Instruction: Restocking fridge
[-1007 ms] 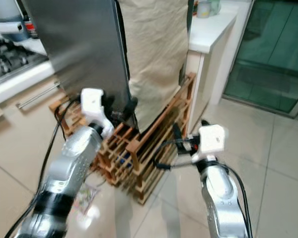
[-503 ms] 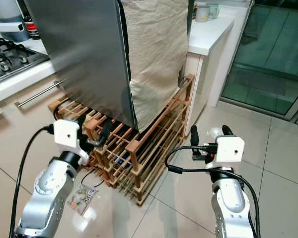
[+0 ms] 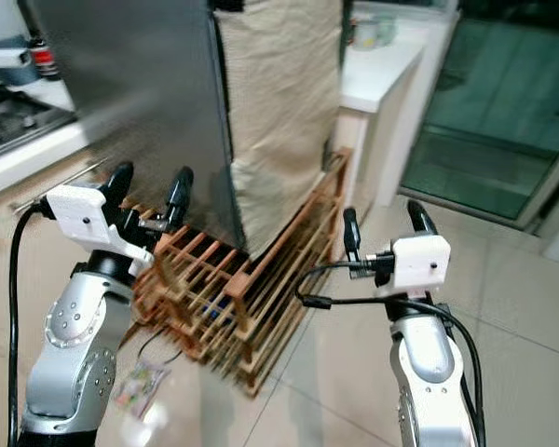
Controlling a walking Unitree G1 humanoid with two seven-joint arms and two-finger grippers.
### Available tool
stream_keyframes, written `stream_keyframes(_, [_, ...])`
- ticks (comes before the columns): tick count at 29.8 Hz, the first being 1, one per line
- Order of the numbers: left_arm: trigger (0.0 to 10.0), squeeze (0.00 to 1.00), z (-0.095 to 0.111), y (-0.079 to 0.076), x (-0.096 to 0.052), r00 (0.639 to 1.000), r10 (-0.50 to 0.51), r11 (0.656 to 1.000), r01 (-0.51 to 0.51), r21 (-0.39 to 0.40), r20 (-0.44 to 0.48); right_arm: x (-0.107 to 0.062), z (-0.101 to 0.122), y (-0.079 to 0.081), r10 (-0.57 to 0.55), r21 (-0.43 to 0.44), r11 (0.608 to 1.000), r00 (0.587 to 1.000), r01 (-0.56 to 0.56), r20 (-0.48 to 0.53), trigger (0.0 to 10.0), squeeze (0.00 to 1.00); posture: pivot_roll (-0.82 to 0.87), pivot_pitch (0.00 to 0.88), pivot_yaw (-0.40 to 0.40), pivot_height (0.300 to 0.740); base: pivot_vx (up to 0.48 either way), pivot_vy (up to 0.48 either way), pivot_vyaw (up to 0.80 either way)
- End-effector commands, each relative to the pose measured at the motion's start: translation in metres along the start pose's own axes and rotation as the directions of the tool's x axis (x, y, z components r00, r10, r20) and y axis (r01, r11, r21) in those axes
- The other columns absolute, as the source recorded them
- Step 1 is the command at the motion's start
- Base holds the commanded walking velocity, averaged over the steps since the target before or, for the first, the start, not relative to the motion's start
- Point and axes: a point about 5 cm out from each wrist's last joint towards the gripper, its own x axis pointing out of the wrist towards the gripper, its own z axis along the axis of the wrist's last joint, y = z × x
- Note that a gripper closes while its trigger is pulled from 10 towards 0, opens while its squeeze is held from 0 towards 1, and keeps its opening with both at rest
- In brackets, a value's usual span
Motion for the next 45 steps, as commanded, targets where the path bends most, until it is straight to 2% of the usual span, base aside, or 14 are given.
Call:
stream_keyframes(1, [10.0, 0.00, 0.005, 0.000, 0.003, 1.000, 0.010, 1.000, -0.010, 0.002, 0.017, 0.005, 0.001, -0.004, -0.008, -0.024, 1.000, 1.000, 0.008, 0.010, 10.0, 0.00, -0.21, 0.000, 0.056, 0.740, 0.480, 0.000, 0.00])
stream_keyframes(11, [10.0, 0.00, 0.009, 0.007, 0.001, 0.997, 0.066, 0.997, -0.068, 0.027, 0.048, 0.012, 0.002, -0.001, 0.022, -0.026, 0.999, 0.999, -0.021, 0.026, 10.0, 0.00, -0.21, 0.000, 0.047, 0.740, 0.480, 0.000, 0.00])
stream_keyframes(25, [10.0, 0.00, 0.005, 0.019, 0.006, 0.989, 0.147, 0.989, -0.147, -0.006, 0.009, 0.014, -0.003, 0.008, 0.083, -0.006, 0.997, 0.997, -0.083, 0.001, 10.0, 0.00, -0.21, 0.000, 0.045, 0.740, 0.000, 0.000, 0.00])
stream_keyframes(28, [10.0, 0.00, 0.005, 0.020, 0.010, 0.992, 0.127, 0.992, -0.127, -0.013, -0.003, 0.015, -0.004, 0.009, 0.093, -0.003, 0.996, 0.996, -0.093, -0.005, 10.0, 0.00, -0.21, 0.000, 0.047, 0.740, 0.000, 0.000, 0.00])
stream_keyframes(33, [10.0, 0.00, 0.002, 0.020, 0.014, 0.998, 0.032, 0.995, -0.037, -0.097, -0.053, 0.017, -0.006, 0.010, 0.104, 0.006, 0.995, 0.994, -0.104, -0.015, 10.0, 0.00, -0.20, 0.000, 0.045, 0.740, 0.000, 0.000, 0.00])
stream_keyframes(35, [10.0, 0.00, -0.004, 0.021, 0.010, 0.993, -0.026, 0.990, 0.011, -0.137, -0.112, 0.017, -0.008, 0.010, 0.110, 0.003, 0.994, 0.994, -0.110, -0.028, 10.0, 0.00, -0.20, 0.000, 0.045, 0.740, 0.000, 0.000, 0.00])
stream_keyframes(38, [10.0, 0.00, -0.006, 0.020, 0.000, 0.986, -0.082, 0.984, 0.057, -0.167, -0.144, 0.017, -0.010, 0.010, 0.114, 0.002, 0.994, 0.993, -0.114, -0.042, 10.0, 0.00, -0.19, 0.000, 0.045, 0.740, 0.000, 0.000, -0.47])
stream_keyframes(41, [10.0, 0.00, -0.009, 0.020, -0.011, 0.980, -0.096, 0.980, 0.063, -0.186, -0.172, 0.017, -0.012, 0.010, 0.117, 0.004, 0.993, 0.992, -0.117, -0.052, 10.0, 0.00, -0.18, 0.000, 0.042, 0.740, 0.000, 0.000, -0.60])
stream_keyframes(45, [10.0, 0.00, -0.009, 0.017, -0.014, 0.979, -0.111, 0.976, 0.073, -0.207, -0.174, 0.017, -0.012, 0.014, 0.134, 0.013, 0.991, 0.990, -0.133, -0.039, 10.0, 0.00, -0.18, 0.000, 0.034, 0.740, 0.000, 0.000, -0.27])
